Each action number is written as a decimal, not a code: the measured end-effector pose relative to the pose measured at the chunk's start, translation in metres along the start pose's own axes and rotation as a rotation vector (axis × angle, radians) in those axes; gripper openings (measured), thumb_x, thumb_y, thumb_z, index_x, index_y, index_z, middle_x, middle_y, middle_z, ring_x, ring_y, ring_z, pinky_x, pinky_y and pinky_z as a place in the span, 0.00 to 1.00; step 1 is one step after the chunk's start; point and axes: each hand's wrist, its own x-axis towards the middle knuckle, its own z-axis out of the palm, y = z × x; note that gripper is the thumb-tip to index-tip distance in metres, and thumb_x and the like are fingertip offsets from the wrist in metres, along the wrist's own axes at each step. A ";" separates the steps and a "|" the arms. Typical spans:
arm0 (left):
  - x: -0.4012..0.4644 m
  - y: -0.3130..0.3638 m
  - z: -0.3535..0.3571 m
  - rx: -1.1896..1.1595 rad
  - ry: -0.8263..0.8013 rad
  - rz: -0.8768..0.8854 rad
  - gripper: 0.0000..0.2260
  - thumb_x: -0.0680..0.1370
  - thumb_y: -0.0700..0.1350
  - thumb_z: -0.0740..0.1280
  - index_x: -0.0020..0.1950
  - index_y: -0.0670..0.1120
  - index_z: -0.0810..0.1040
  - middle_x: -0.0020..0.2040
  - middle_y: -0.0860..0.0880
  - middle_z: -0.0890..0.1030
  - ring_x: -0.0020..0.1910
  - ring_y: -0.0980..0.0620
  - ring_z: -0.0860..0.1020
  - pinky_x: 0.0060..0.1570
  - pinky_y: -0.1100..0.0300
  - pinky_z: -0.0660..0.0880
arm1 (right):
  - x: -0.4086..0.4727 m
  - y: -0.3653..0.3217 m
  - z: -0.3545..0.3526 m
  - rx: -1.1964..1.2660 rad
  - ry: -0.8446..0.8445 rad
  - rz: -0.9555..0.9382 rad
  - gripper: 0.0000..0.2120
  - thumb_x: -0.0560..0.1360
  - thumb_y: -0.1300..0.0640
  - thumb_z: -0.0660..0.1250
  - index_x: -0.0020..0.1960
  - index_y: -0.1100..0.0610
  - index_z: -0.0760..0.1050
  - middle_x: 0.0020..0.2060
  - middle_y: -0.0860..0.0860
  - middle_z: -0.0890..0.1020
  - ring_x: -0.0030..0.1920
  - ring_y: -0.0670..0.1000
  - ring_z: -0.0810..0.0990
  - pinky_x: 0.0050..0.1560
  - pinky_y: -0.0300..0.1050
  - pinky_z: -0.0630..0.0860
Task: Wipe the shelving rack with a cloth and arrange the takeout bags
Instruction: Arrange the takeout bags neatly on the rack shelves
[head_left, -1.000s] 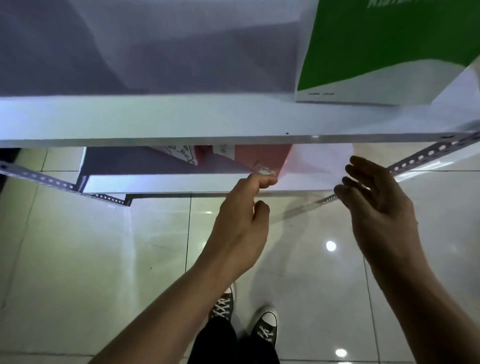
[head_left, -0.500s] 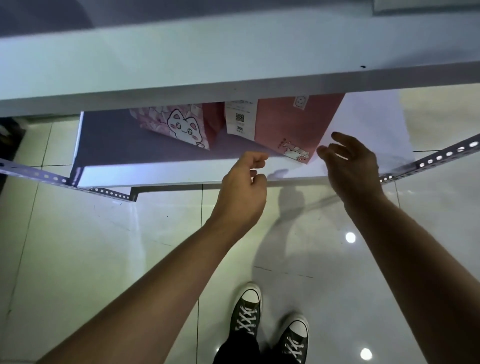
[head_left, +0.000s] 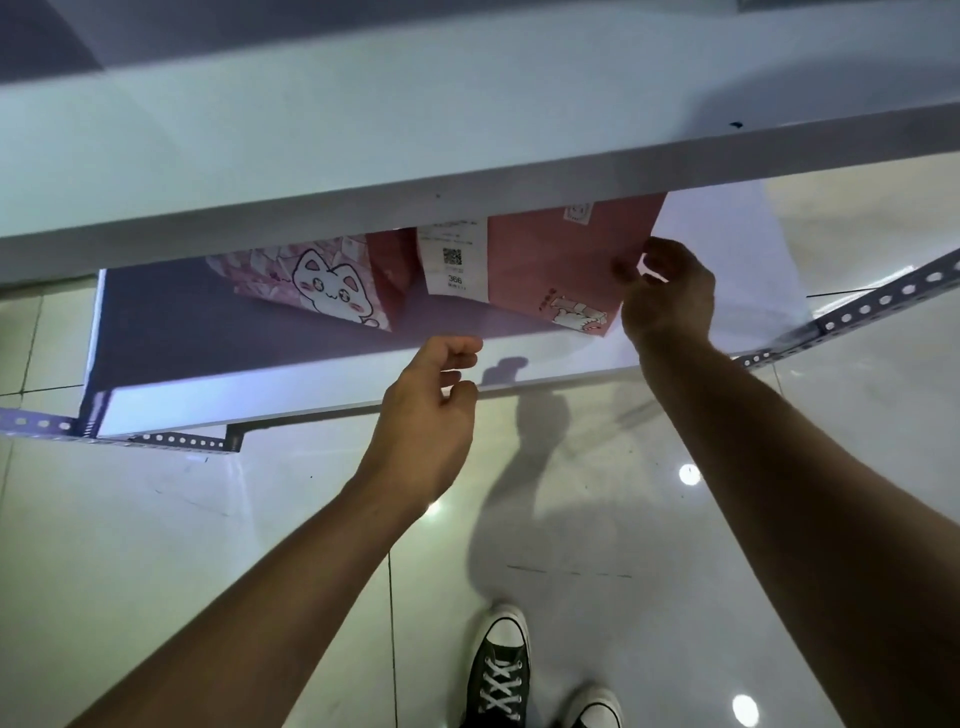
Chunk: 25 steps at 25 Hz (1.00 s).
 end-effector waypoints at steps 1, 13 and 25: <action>0.002 -0.001 -0.002 0.001 0.006 0.000 0.16 0.80 0.36 0.59 0.61 0.54 0.76 0.58 0.59 0.80 0.55 0.64 0.76 0.49 0.65 0.71 | 0.000 0.001 0.002 0.000 -0.007 -0.009 0.09 0.79 0.56 0.71 0.59 0.50 0.81 0.60 0.48 0.83 0.60 0.49 0.81 0.61 0.42 0.74; -0.030 0.012 -0.002 -0.069 0.073 -0.106 0.24 0.82 0.38 0.61 0.76 0.53 0.64 0.72 0.55 0.68 0.65 0.56 0.71 0.56 0.61 0.75 | -0.087 0.055 -0.099 0.097 -0.126 -0.050 0.10 0.84 0.53 0.59 0.48 0.49 0.76 0.43 0.50 0.83 0.36 0.43 0.79 0.32 0.39 0.73; -0.150 0.037 -0.020 -0.159 0.014 -0.111 0.17 0.80 0.36 0.59 0.61 0.55 0.74 0.58 0.57 0.82 0.56 0.58 0.80 0.52 0.62 0.76 | -0.174 0.030 -0.188 0.107 -0.036 0.057 0.09 0.84 0.49 0.60 0.52 0.47 0.78 0.42 0.45 0.81 0.39 0.43 0.78 0.35 0.40 0.74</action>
